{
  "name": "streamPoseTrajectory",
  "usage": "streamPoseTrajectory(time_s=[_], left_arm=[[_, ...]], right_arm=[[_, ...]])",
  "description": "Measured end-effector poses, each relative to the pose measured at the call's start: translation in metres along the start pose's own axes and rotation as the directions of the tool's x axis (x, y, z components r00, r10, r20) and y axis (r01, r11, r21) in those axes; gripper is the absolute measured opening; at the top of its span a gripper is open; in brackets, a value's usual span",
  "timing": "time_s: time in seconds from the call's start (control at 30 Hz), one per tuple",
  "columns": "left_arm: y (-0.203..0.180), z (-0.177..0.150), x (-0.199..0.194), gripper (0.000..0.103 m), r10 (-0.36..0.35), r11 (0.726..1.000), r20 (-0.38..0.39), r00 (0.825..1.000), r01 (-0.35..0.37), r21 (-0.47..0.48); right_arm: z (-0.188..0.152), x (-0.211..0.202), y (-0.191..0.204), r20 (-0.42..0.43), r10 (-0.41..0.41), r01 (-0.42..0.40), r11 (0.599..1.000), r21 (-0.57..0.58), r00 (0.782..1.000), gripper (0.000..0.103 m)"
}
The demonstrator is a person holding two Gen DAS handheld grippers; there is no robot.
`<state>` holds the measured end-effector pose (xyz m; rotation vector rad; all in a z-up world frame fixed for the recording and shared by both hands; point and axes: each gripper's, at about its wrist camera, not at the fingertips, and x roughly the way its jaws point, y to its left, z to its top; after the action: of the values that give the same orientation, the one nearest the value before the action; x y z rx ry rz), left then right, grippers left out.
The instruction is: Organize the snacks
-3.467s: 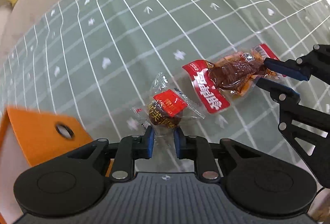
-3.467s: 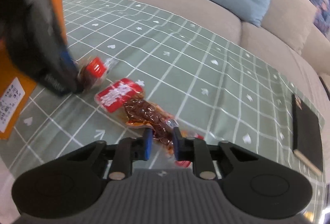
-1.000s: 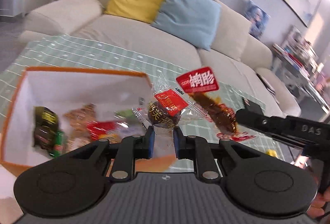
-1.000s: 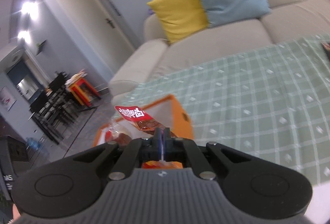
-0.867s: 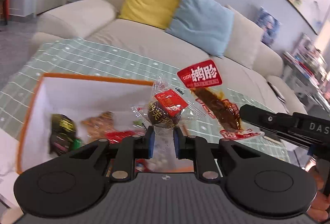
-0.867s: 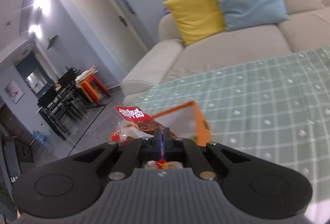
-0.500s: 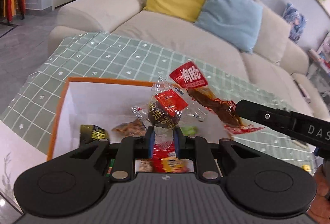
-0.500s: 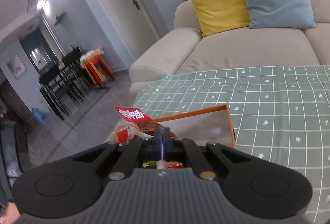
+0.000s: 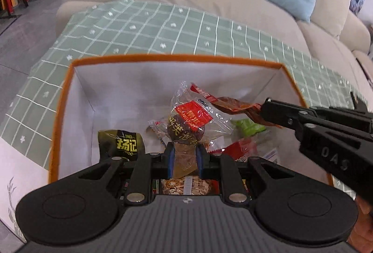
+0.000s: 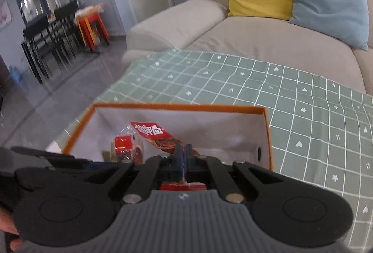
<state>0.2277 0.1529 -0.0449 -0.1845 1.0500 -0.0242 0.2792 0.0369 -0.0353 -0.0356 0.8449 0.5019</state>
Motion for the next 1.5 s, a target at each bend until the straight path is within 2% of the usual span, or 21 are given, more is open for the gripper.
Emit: streamPoseTrajectory(time_s=[0.23,0.43,0.57,0.67,0.73,0.8,0.83,0.93,1.0,1.2,1.37,1.5], left_arm=[[-0.001,-0.003,0.020,0.021,0.055,0.998,-0.074,0.996,-0.053,0.025],[0.001,-0.007,0.031,0.021,0.080,0.996,-0.125,0.989,-0.076,0.042],[0.001,-0.011,0.032,0.024,0.095,0.995,-0.134,0.986,-0.089,0.051],[0.000,-0.013,0.026,0.024,0.106,0.993,-0.112,0.988,-0.100,0.062],[0.001,-0.014,0.021,0.034,0.103,0.993,-0.098,0.990,-0.097,0.063],[0.000,-0.016,0.013,0.044,0.101,0.994,-0.073,0.992,-0.097,0.059],[0.000,-0.018,0.007,0.051,0.100,0.994,-0.055,0.993,-0.097,0.054],[-0.002,-0.022,-0.010,0.061,0.087,0.996,0.013,0.996,-0.087,0.027],[-0.001,-0.024,-0.022,0.066,0.068,0.998,0.057,0.996,-0.068,0.007],[-0.008,-0.034,-0.057,0.072,0.041,0.999,0.191,0.981,-0.039,-0.014],[-0.025,-0.053,-0.092,0.072,0.046,0.999,0.315,0.948,-0.052,0.013],[-0.037,-0.069,-0.114,0.072,0.035,0.999,0.378,0.925,-0.045,0.016]], right_arm=[[-0.008,0.030,0.008,-0.049,-0.057,0.052,0.995,-0.090,0.997,0.000],[-0.017,0.039,0.012,-0.066,-0.077,0.067,0.988,-0.140,0.995,0.000],[-0.018,0.039,0.010,-0.081,-0.070,0.060,0.990,-0.128,0.994,0.000],[-0.019,0.036,0.009,-0.084,-0.066,0.055,0.991,-0.125,0.994,0.002],[-0.019,0.032,0.008,-0.082,-0.057,0.047,0.992,-0.118,0.995,0.007],[-0.019,0.025,0.007,-0.071,-0.061,0.053,0.993,-0.108,0.996,0.030],[-0.020,0.020,0.007,-0.062,-0.064,0.057,0.993,-0.101,0.996,0.035],[-0.019,0.003,0.004,-0.036,-0.040,0.036,0.996,-0.085,0.999,0.038],[-0.020,-0.011,0.003,-0.011,-0.036,0.036,0.997,-0.075,0.999,0.048],[-0.028,-0.056,0.000,0.075,-0.027,0.032,0.997,-0.067,0.997,0.054],[-0.045,-0.094,-0.006,0.136,-0.049,0.054,0.998,-0.029,0.990,0.056],[-0.060,-0.122,-0.005,0.167,-0.083,0.086,0.996,-0.009,0.982,0.057]])
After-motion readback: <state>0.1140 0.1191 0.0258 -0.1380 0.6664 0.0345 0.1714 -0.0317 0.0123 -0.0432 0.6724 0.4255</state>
